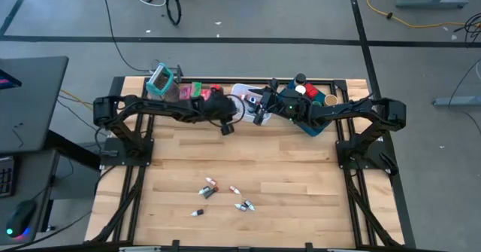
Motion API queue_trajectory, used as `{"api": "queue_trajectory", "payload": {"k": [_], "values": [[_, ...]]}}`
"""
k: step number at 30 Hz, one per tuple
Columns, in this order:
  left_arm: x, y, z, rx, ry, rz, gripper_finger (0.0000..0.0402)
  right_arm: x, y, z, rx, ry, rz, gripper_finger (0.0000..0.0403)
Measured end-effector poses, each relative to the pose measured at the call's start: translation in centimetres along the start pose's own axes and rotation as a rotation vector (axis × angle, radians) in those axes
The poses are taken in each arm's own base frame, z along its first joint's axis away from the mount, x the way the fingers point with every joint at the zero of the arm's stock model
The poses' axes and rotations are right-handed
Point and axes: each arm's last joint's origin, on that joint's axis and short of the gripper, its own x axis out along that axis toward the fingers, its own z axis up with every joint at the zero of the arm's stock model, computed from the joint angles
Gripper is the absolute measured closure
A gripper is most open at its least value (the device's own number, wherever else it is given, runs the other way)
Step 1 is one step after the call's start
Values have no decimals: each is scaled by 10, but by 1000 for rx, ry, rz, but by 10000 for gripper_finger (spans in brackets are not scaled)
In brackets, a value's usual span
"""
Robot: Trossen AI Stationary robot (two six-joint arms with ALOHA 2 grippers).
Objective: Pick & Place Kitchen Items
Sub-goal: Put the top small green food coloring bottle into the white bin, then adjust the large orange food coloring bottle into the white bin
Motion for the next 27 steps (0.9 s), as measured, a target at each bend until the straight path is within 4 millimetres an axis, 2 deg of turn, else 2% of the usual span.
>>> {"api": "queue_trajectory", "payload": {"k": [4,8,12,15,24,27], "values": [[-2,7,19,50,-67,-30,310,0,0,0,0,0,0,201],[-1,15,25,63,-92,-14,316,0,0,0,0,0,0,201],[1,26,22,51,-84,-5,310,0,0,0,0,0,0,201],[3,34,20,36,-93,-65,295,0,0,0,-8,-5,-2,201],[29,41,11,54,-90,-97,261,0,-1,3,-6,-37,-13,201],[29,42,9,126,-63,-59,249,0,-1,3,-29,-35,-14,201]]}}
